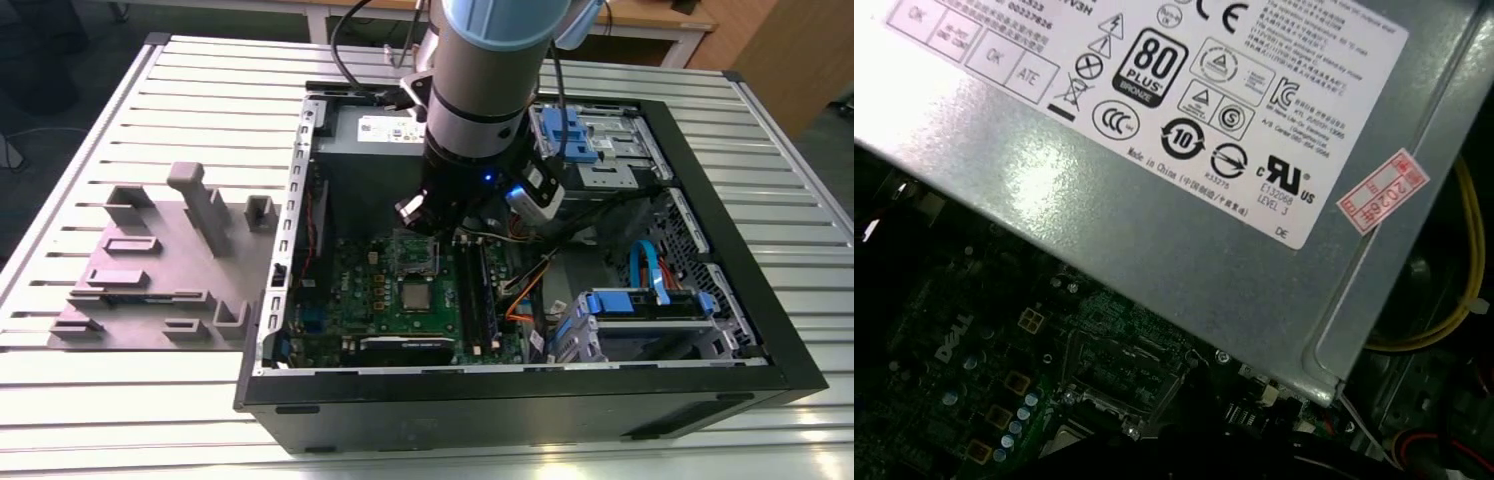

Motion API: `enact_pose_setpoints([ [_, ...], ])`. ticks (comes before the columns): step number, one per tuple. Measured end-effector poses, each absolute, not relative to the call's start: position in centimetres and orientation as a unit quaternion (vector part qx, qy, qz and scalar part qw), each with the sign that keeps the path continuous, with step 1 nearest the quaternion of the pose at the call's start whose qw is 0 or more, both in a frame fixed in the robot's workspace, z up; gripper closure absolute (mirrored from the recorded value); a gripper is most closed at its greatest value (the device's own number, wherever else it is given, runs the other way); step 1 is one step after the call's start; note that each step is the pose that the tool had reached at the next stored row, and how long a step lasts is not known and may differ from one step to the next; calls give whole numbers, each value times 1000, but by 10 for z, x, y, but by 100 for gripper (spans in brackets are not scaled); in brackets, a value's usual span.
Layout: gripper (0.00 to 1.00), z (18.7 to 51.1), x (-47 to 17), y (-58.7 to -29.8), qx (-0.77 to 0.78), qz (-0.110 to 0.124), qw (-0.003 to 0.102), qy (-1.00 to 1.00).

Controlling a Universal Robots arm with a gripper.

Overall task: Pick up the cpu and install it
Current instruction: 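Close the cpu cover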

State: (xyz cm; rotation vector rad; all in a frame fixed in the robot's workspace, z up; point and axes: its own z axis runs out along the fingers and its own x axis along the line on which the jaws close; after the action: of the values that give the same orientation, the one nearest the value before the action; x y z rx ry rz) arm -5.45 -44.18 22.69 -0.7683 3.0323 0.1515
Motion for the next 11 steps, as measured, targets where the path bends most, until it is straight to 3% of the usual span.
enact_pose_setpoints([
  [11,90,230,-54,-442,-247,48,5,968],
])
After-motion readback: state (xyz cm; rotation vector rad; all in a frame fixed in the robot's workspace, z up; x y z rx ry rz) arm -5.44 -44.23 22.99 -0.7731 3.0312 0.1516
